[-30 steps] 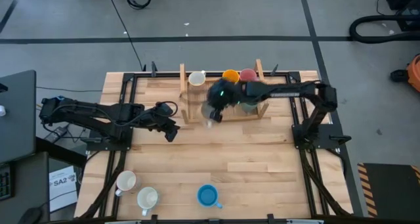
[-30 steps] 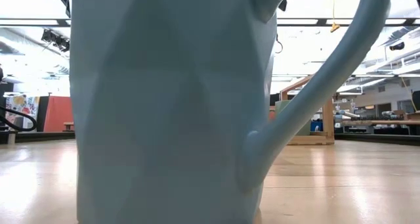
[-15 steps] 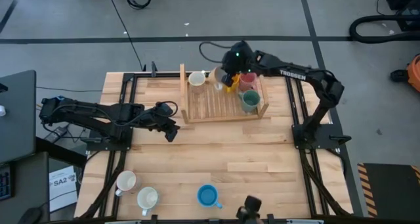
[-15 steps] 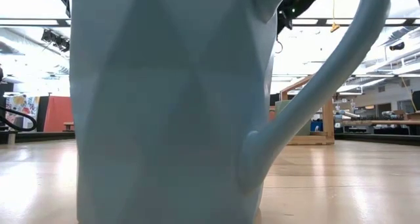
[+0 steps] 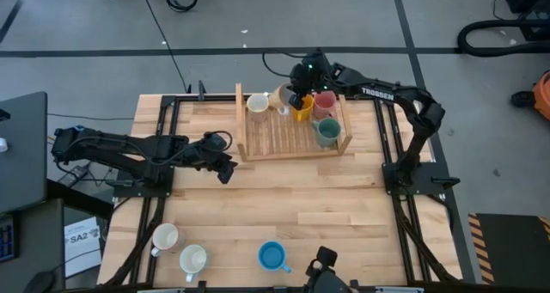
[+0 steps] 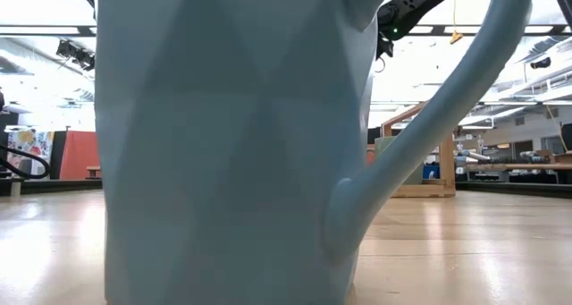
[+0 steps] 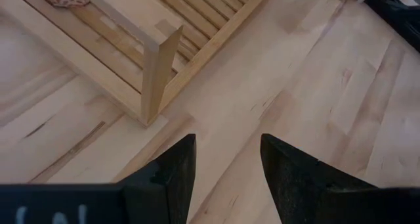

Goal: Place coffee mugs
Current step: Put the yellow patterned mug on the shelf, then put the blue mug on the shelf

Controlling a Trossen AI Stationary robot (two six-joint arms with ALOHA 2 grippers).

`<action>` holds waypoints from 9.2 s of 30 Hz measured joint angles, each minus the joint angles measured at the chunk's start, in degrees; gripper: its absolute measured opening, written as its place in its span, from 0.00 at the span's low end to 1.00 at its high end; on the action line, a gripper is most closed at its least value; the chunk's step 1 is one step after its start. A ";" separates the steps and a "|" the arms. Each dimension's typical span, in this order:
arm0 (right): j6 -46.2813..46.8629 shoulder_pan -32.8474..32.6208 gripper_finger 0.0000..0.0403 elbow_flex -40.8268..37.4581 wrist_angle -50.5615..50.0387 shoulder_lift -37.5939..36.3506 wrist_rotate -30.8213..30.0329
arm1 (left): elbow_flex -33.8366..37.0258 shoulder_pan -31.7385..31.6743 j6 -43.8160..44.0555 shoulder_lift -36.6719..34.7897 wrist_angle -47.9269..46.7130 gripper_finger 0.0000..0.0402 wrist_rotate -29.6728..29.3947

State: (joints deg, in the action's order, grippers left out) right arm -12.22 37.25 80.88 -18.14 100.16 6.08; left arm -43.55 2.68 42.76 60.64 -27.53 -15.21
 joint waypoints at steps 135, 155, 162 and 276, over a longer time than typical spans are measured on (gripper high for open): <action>23.72 -44.86 0.41 0.02 -2.68 -13.20 6.88 | 0.00 0.20 -4.69 0.04 2.01 0.44 11.44; 24.64 -63.19 0.41 0.02 3.27 2.19 -4.37 | 0.00 0.20 -5.07 0.00 1.84 0.44 11.44; 24.56 -62.88 0.41 0.02 6.20 8.17 -5.04 | 0.00 0.20 -5.05 0.00 1.97 0.44 11.44; 35.21 -47.11 0.08 0.00 -17.33 -6.27 -22.63 | 0.02 0.19 -6.47 0.04 2.03 0.44 10.81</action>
State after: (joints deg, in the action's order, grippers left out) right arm 23.00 -9.86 80.88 -35.47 93.88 -16.55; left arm -43.53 2.87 36.29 60.69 -25.50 -4.40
